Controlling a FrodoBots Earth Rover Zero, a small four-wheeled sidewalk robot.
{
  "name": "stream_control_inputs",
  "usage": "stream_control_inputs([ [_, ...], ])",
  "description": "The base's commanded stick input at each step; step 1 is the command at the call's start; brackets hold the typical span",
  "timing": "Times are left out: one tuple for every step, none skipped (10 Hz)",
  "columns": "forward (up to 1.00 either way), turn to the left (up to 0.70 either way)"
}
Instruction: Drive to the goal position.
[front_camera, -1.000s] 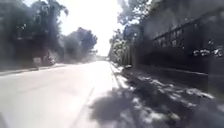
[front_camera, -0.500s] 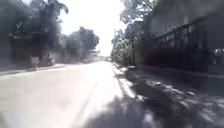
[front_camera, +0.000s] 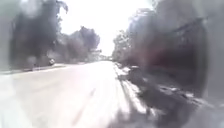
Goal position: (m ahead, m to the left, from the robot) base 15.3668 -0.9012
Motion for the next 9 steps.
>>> stream_control_inputs([
  [1.0, 0.0],
  [1.0, -0.07],
  [1.0, -0.4],
  [1.0, -0.4],
  [1.0, -0.33],
  [1.0, 0.0],
  [1.0, 0.0],
  [1.0, 0.0],
  [1.0, 0.0],
])
